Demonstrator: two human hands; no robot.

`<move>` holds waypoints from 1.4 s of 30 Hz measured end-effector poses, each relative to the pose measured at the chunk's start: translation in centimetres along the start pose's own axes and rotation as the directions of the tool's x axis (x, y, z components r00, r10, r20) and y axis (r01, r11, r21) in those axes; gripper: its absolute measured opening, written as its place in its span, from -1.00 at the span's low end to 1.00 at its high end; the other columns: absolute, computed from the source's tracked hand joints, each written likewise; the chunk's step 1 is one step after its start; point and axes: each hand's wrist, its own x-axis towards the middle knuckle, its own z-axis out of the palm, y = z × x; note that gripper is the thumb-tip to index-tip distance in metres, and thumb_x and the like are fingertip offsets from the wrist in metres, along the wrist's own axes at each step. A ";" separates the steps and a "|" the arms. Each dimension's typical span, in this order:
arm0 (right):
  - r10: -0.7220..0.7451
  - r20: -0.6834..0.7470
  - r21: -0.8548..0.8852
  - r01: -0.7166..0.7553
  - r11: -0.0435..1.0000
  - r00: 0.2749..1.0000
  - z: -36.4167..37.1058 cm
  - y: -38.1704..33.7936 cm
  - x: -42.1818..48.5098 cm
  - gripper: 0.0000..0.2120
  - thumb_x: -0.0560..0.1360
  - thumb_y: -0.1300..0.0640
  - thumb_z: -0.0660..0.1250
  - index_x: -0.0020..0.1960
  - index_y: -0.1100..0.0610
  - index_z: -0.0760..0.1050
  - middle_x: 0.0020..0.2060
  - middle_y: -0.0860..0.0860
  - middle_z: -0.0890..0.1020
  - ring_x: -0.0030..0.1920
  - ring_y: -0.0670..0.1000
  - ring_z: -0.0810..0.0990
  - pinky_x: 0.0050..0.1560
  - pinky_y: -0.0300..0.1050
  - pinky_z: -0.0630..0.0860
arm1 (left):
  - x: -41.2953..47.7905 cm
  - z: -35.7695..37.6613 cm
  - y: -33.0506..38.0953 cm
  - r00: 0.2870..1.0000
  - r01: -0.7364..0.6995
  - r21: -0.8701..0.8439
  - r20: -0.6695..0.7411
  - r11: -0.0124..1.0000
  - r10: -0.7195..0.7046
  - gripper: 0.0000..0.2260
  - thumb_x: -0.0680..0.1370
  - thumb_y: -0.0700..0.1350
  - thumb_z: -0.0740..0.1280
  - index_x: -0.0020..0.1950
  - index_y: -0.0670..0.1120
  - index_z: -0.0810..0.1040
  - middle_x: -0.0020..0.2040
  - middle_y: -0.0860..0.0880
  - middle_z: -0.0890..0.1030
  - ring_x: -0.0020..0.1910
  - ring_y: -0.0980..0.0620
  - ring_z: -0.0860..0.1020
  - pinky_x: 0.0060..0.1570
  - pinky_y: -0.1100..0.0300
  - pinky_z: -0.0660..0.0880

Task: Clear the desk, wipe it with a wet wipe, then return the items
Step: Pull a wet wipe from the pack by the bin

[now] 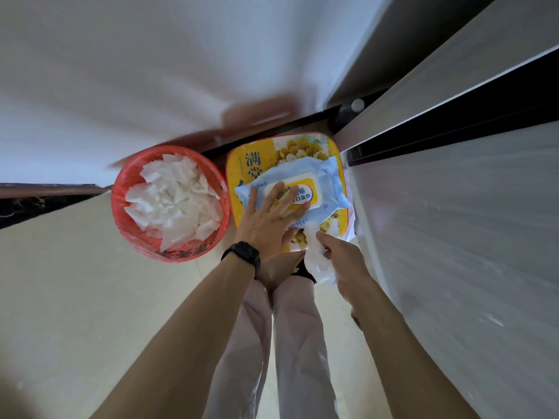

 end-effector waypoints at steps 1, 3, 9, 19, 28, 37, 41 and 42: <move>-0.001 -0.007 0.006 0.001 1.000 1.000 -0.1 -0.1 -0.1 -0.78 0.44 -0.01 0.42 -0.15 0.15 0.61 -0.18 0.07 0.68 -0.08 0.09 0.65 0.07 0.01 0.54 | 0.1 -0.1 -0.3 1.000 -0.014 0.008 -0.005 1.000 0.014 -0.50 0.61 0.10 0.25 0.56 0.22 0.24 0.61 0.04 0.17 0.60 -0.16 0.10 0.45 -0.42 0.07; -0.019 -0.017 0.021 0.020 1.000 1.000 -0.6 -0.3 -0.5 -0.80 0.47 -0.01 0.40 -0.16 0.14 0.59 -0.20 0.06 0.66 -0.11 0.08 0.64 0.03 0.01 0.54 | 0.1 -0.1 -1.0 0.999 -0.041 0.029 -0.013 0.999 0.041 -0.47 0.60 0.05 0.31 0.55 0.23 0.26 0.61 0.06 0.19 0.59 -0.16 0.15 0.43 -0.42 0.10; -0.128 -0.086 0.042 0.132 0.990 0.988 -1.5 -1.4 -2.4 -0.76 0.49 0.03 0.39 -0.30 0.12 0.55 -0.30 0.02 0.58 -0.27 -0.01 0.53 -0.15 -0.10 0.44 | 1.3 -2.0 -2.2 0.990 -0.113 0.104 0.090 0.988 0.104 -0.45 0.66 -0.14 0.20 0.58 0.25 0.14 0.64 0.05 0.02 0.62 -0.14 -0.01 0.46 -0.42 0.01; -0.198 0.045 -0.029 0.199 0.980 0.979 -2.4 -4.1 -15.6 -0.76 0.44 0.02 0.42 -0.33 0.11 0.55 -0.37 0.02 0.55 -0.31 0.03 0.53 -0.22 -0.11 0.43 | -8.8 -15.1 5.7 0.815 0.569 -0.725 0.434 0.388 -0.385 -0.72 0.66 0.01 0.20 0.27 -0.03 0.60 0.29 0.00 0.59 0.32 -0.03 0.51 0.18 0.21 0.44; -0.336 0.343 -0.094 0.388 0.917 0.877 -2.5 -4.6 -36.3 -0.95 0.52 0.14 0.38 -0.07 0.10 0.60 -0.18 0.06 0.65 -0.19 -0.01 0.63 -0.14 -0.06 0.53 | -24.2 -31.9 9.4 0.803 0.458 -0.786 0.566 -0.415 -0.186 -0.71 0.59 0.15 0.31 -0.01 -0.04 0.66 -0.14 -0.02 0.70 -0.27 0.11 0.64 -0.19 0.24 0.49; -0.528 0.518 -0.105 0.662 0.742 0.673 -2.7 -0.9 -44.8 -0.91 0.45 0.12 0.43 -0.18 0.12 0.58 -0.18 0.16 0.66 -0.04 0.21 0.63 -0.02 0.05 0.64 | -37.7 -35.9 13.6 0.597 0.008 -0.958 0.235 -0.288 -0.767 -0.83 0.62 -0.14 0.35 0.20 -0.11 0.59 0.06 -0.14 0.70 0.06 -0.15 0.67 0.12 -0.04 0.61; -0.681 0.616 -0.197 0.915 0.352 0.395 -1.2 1.2 -49.5 -0.83 0.62 0.11 0.21 -0.07 0.19 0.45 -0.28 -0.03 0.56 -0.18 0.01 0.52 -0.29 -0.47 0.37 | -44.0 -35.4 16.5 0.398 0.027 -0.988 0.149 -0.150 -0.905 -0.90 0.64 -0.09 0.29 0.08 0.06 0.59 -0.02 0.02 0.70 -0.03 0.01 0.64 -0.04 0.22 0.52; -0.682 0.657 -0.193 0.946 0.259 0.321 -0.5 1.7 -50.7 -0.84 0.62 0.09 0.20 -0.06 0.16 0.43 -0.27 -0.03 0.56 -0.19 -0.01 0.52 -0.28 -0.47 0.37 | -45.7 -35.5 17.1 0.341 0.013 -0.990 0.134 -0.138 -0.930 -0.91 0.64 -0.08 0.28 0.07 0.09 0.57 -0.05 0.04 0.70 -0.10 0.08 0.62 -0.14 0.32 0.47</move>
